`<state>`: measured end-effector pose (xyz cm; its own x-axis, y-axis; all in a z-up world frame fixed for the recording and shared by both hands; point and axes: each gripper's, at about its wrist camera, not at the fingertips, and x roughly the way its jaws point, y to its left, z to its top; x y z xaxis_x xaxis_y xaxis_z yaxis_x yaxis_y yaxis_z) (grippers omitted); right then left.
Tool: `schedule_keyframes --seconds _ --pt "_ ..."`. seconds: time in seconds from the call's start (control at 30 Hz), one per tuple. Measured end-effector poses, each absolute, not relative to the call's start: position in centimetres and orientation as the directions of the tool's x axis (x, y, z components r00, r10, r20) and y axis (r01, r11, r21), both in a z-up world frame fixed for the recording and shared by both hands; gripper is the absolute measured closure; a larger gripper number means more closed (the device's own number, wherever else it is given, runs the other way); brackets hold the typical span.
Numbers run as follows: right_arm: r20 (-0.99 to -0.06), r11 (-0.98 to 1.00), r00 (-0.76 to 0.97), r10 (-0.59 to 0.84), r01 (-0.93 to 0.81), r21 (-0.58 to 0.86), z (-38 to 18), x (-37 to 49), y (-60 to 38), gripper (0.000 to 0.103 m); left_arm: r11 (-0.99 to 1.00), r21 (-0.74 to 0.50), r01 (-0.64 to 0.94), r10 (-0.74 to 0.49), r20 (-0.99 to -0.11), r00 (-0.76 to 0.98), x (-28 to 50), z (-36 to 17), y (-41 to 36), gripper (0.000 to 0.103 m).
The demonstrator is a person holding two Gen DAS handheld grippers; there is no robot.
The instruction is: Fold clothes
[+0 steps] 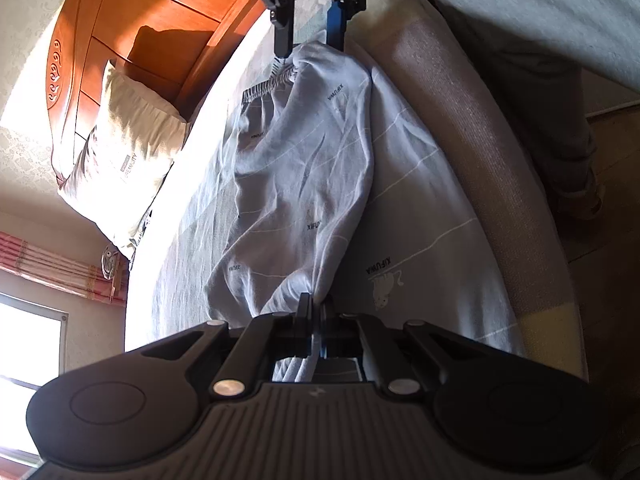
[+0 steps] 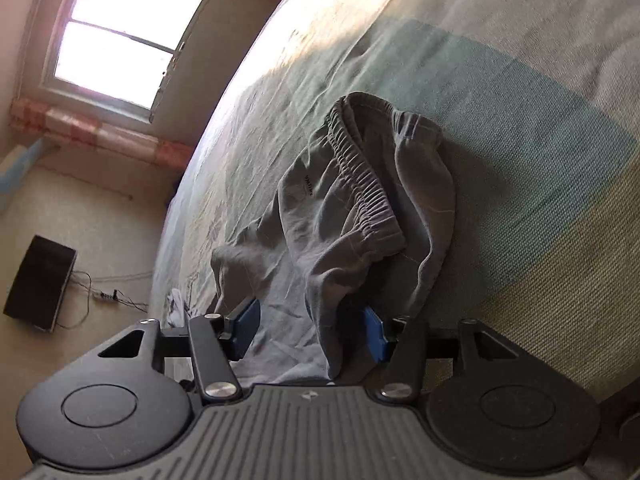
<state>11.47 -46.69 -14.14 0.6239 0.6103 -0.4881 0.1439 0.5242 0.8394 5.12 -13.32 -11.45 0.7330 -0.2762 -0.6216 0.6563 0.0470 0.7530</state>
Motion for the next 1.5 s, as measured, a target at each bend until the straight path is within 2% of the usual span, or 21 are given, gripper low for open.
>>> schedule_keyframes --seconds 0.1,0.13,0.17,0.2,0.23,0.4,0.53,0.67,0.8,0.93,1.0,1.17,1.23,1.3,1.5 --pt "-0.512 0.568 0.656 0.555 0.151 0.809 -14.3 12.1 -46.1 0.043 0.049 0.741 0.670 -0.272 -0.636 0.723 5.1 -11.6 -13.2 0.101" --pt "-0.526 0.599 0.662 0.534 0.142 0.788 -14.2 12.2 -45.7 0.046 0.050 0.738 0.674 -0.270 -0.639 0.720 5.1 -11.6 -13.2 0.101" --pt "-0.539 0.630 0.668 0.513 0.134 0.765 -14.0 12.4 -45.3 0.061 0.052 0.733 0.678 -0.271 -0.643 0.716 5.1 -11.5 -13.2 0.101" --pt "-0.551 0.659 0.675 0.490 0.126 0.741 -13.9 12.6 -44.9 0.090 0.056 0.728 0.684 -0.274 -0.647 0.711 5.2 -11.3 -13.2 0.102" --pt "-0.563 0.688 0.682 0.468 0.119 0.716 -13.7 12.7 -44.5 0.098 0.059 0.722 0.689 -0.276 -0.651 0.707 5.2 -11.1 -13.2 0.102" --pt "-0.594 0.820 0.721 0.358 0.062 0.569 -11.3 13.2 -43.2 0.097 0.077 0.695 0.715 -0.288 -0.671 0.683 5.3 -10.2 -13.2 0.102" --pt "-0.603 0.868 0.728 0.325 0.023 0.496 -9.2 13.6 -43.3 0.097 0.094 0.665 0.741 -0.318 -0.685 0.655 5.2 -9.1 -13.4 0.102" --pt "-0.655 0.891 0.698 0.289 0.055 0.452 -10.2 14.1 -44.6 0.097 0.073 0.640 0.765 -0.344 -0.704 0.622 4.8 -9.3 -14.5 0.102" --pt "-0.675 0.873 0.676 0.295 0.096 0.478 -12.1 13.5 -46.3 0.090 0.040 0.599 0.800 -0.325 -0.749 0.577 4.8 -10.8 -15.1 0.102" --pt "-0.672 0.896 0.698 0.249 0.097 0.433 -10.7 12.0 -46.0 0.080 0.049 0.585 0.809 -0.324 -0.757 0.567 4.0 -10.6 -14.7 0.100" --pt "-0.661 0.922 0.725 0.194 0.095 0.375 -9.4 11.0 -45.7 0.068 0.091 0.568 0.818 -0.332 -0.757 0.563 3.4 -9.7 -14.2 0.096" --pt "-0.588 0.970 0.800 0.119 0.031 0.240 -5.6 8.1 -43.3 0.068 0.207 0.541 0.815 -0.350 -0.737 0.578 1.5 -7.4 -12.7 0.092" --pt "-0.570 0.982 0.809 0.144 -0.044 0.186 -4.6 7.3 -41.2 0.067 0.268 0.529 0.805 -0.344 -0.728 0.593 1.4 -6.7 -12.2 0.091" --pt "-0.568 0.979 0.799 0.196 -0.127 0.160 -4.6 6.9 -38.6 0.062 0.355 0.497 0.792 -0.323 -0.730 0.603 2.1 -6.4 -12.0 0.091" --pt "-0.593 0.936 0.732 0.336 -0.327 0.127 -8.2 7.2 -30.9 0.062 0.641 0.307 0.704 -0.286 -0.755 0.590 5.1 -7.5 -10.1 0.090"
